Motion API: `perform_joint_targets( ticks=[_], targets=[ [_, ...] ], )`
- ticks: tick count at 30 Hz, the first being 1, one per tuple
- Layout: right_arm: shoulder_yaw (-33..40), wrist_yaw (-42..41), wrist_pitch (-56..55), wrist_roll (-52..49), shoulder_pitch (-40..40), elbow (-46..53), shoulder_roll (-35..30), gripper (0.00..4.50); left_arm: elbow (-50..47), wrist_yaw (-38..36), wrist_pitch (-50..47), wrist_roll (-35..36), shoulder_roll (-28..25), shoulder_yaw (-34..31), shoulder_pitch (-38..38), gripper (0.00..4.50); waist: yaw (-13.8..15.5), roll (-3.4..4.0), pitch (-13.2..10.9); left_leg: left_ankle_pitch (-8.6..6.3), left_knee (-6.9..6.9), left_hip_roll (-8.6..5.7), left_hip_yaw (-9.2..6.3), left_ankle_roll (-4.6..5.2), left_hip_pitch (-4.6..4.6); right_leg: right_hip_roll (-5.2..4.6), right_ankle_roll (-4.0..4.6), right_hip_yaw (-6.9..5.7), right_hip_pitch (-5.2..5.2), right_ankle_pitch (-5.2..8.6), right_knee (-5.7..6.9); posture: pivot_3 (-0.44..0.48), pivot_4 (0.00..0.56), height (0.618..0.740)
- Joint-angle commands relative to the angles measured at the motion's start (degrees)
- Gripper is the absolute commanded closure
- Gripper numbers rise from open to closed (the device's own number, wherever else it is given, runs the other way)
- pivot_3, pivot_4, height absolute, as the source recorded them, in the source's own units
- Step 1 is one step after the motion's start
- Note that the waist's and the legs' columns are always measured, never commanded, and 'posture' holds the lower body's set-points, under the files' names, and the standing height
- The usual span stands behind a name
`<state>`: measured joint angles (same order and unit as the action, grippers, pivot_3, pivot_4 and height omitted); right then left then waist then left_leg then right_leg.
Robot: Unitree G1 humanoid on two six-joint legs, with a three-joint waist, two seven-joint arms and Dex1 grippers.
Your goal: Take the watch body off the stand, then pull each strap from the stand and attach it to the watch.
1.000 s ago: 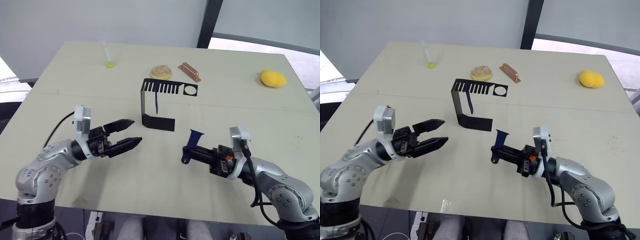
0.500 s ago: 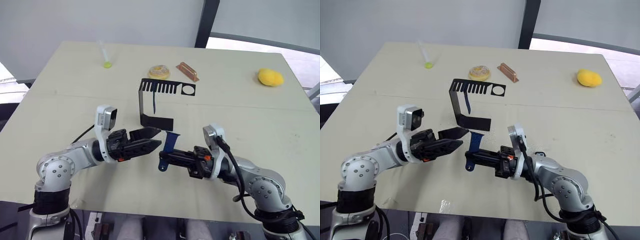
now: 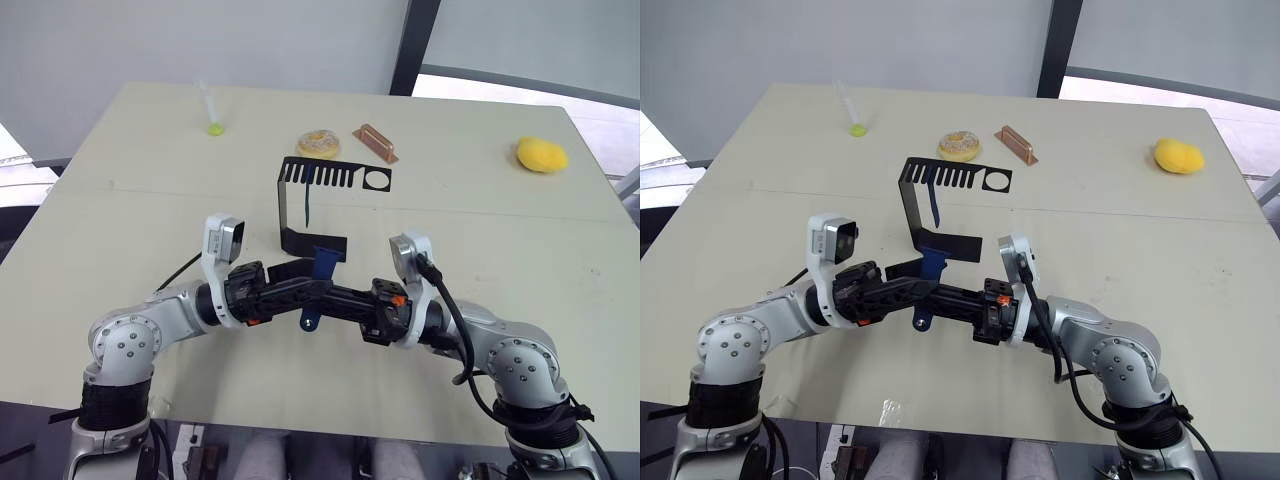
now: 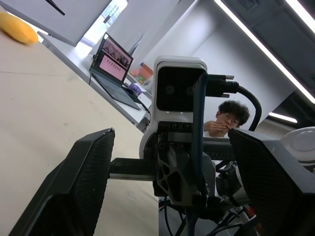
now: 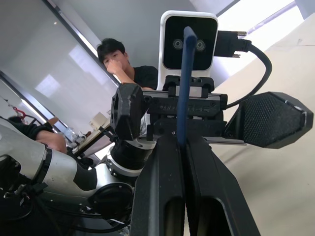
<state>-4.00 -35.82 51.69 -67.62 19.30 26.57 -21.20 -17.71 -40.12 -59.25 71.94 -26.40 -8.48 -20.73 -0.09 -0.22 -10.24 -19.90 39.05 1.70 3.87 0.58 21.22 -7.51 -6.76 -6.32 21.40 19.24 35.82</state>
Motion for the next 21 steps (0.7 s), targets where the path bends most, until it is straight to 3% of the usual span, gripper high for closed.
perform_joint_targets(
  ticks=[1,13,17,21],
  targets=[
    [1.0,0.4,0.1,-1.6,-0.1,1.1,0.0,4.5,-1.1,0.8,0.5,2.1,0.0,-1.1,-0.5,0.53,0.0,0.0,0.0,0.0,0.0,0.0,0.0,0.0,0.0,0.0,0.0,0.01,0.0,0.0,0.0,0.0,0.15,0.74],
    [0.6,-0.3,0.2,-1.3,-1.0,1.4,-0.9,4.5,-0.2,1.9,0.2,3.8,-0.5,-1.5,-1.3,0.53,0.0,0.0,0.0,0.0,-0.01,0.0,0.01,0.0,0.01,0.01,0.0,0.01,0.01,0.0,0.0,0.0,0.15,0.74],
    [0.4,-0.6,0.0,-0.8,-1.2,1.3,-1.0,4.5,-0.1,2.2,0.2,3.9,-0.4,-1.5,-1.2,2.35,0.0,0.0,0.0,0.0,-0.01,0.0,0.01,0.0,0.01,0.01,0.0,0.01,0.02,0.0,0.0,0.0,0.15,0.74],
    [0.2,-1.1,-0.1,-0.4,-1.4,1.4,-1.2,4.5,-0.5,1.4,0.6,3.5,-0.3,-1.1,-1.1,4.45,0.0,0.0,0.0,0.0,-0.01,0.0,0.01,0.0,0.01,0.01,0.0,0.01,0.02,0.0,-0.01,0.0,0.15,0.74]
  ],
)
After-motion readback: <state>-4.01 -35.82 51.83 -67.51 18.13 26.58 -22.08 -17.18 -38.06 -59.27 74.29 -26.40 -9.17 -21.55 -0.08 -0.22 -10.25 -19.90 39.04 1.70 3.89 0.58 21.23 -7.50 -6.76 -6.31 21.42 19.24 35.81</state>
